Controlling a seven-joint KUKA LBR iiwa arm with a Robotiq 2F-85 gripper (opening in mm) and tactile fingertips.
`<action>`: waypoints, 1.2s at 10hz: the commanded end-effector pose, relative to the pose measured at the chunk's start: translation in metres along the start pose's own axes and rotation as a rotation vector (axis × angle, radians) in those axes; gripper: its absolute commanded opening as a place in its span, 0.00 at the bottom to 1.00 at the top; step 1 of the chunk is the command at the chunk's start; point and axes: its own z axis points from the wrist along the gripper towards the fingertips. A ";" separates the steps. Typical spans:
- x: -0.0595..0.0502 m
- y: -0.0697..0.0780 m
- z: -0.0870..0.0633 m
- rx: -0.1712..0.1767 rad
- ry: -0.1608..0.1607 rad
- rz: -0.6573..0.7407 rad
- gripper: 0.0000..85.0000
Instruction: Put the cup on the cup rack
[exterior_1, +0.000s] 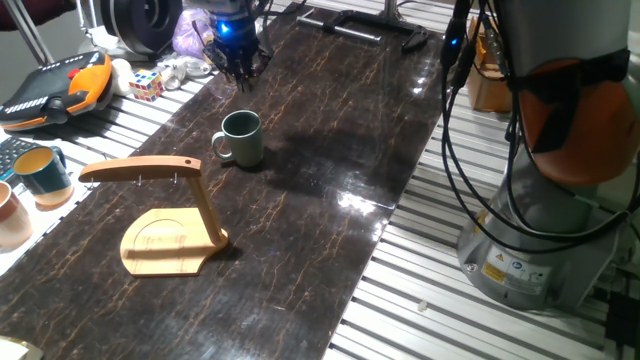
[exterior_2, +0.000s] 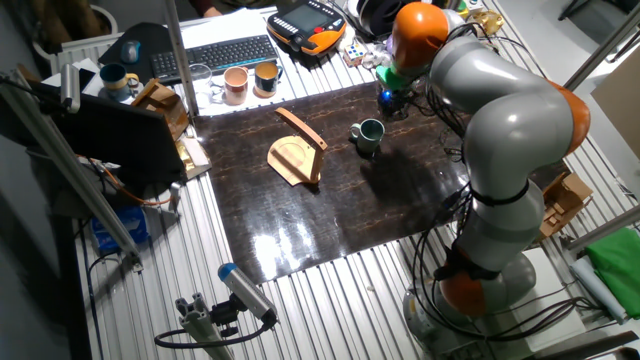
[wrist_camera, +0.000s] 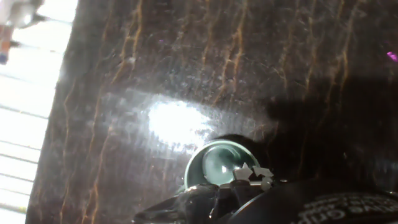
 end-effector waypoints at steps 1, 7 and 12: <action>0.000 0.000 0.000 0.011 0.013 0.528 0.01; -0.001 0.005 0.004 -0.020 0.004 0.592 0.01; 0.004 0.011 0.002 -0.043 -0.006 0.619 0.01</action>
